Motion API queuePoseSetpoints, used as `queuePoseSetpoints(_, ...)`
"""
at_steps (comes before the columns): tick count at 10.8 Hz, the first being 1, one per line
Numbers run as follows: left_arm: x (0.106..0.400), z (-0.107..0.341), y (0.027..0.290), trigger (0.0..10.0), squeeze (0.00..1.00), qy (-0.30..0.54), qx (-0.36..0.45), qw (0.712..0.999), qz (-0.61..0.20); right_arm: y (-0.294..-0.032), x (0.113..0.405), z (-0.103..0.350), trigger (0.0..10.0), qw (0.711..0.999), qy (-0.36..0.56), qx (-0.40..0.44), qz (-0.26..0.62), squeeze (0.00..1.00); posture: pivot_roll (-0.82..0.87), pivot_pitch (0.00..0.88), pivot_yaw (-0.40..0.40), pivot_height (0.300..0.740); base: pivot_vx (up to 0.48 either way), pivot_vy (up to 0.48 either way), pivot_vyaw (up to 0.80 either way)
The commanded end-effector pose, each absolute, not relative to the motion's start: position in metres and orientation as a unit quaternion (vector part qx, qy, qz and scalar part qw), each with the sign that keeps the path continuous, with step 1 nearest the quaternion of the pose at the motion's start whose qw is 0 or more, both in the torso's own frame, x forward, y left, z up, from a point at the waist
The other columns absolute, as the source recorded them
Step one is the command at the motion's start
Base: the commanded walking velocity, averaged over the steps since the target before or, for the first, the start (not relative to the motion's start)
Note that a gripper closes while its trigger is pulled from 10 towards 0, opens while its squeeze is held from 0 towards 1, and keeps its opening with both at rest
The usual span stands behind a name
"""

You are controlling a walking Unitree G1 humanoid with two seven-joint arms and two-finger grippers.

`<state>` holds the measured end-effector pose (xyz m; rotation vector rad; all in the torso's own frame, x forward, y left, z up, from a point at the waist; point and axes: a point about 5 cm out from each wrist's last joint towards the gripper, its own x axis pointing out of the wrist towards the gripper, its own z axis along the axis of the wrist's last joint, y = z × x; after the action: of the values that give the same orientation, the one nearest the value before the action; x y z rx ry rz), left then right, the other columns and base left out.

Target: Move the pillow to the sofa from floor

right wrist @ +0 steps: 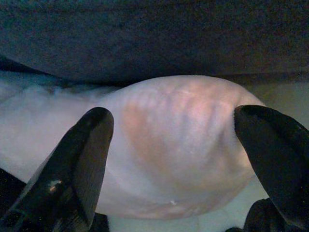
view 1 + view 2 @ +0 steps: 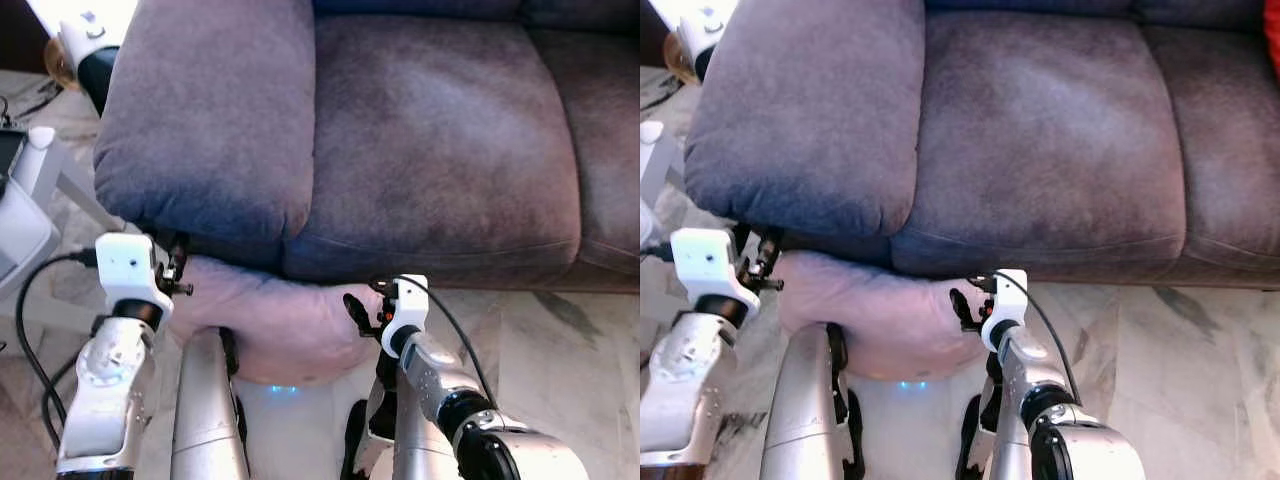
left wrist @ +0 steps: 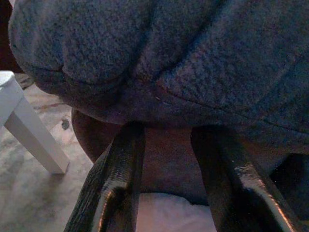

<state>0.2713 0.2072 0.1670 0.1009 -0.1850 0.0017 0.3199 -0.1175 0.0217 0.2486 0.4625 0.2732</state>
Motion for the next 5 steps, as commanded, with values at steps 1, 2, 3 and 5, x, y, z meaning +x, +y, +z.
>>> queuePoseSetpoints(1,0.266,0.173,0.207,10.0,0.00,-0.097,0.037,0.995,-0.002,-0.122,0.310,0.010,10.0,0.954,0.249,0.120,0.118,0.00,0.26,0.394,-0.122,0.530,0.000,0.000,0.00)
queuePoseSetpoints(2,0.265,0.175,0.205,10.0,0.00,-0.094,0.034,0.995,-0.004,-0.124,0.309,0.008,10.0,0.955,0.255,0.111,0.106,0.00,0.26,0.394,-0.122,0.530,0.000,0.000,0.00)
queuePoseSetpoints(3,0.264,0.178,0.201,10.0,0.00,-0.090,0.032,0.995,-0.010,-0.128,0.308,0.006,10.0,0.958,0.256,0.090,0.096,0.00,0.27,0.394,-0.123,0.530,0.000,0.000,0.00)
queuePoseSetpoints(5,0.260,0.184,0.197,10.0,0.00,-0.087,0.029,0.996,-0.017,-0.135,0.306,0.003,10.0,0.960,0.259,0.083,0.067,0.00,0.27,0.391,-0.123,0.530,0.000,0.000,0.00)
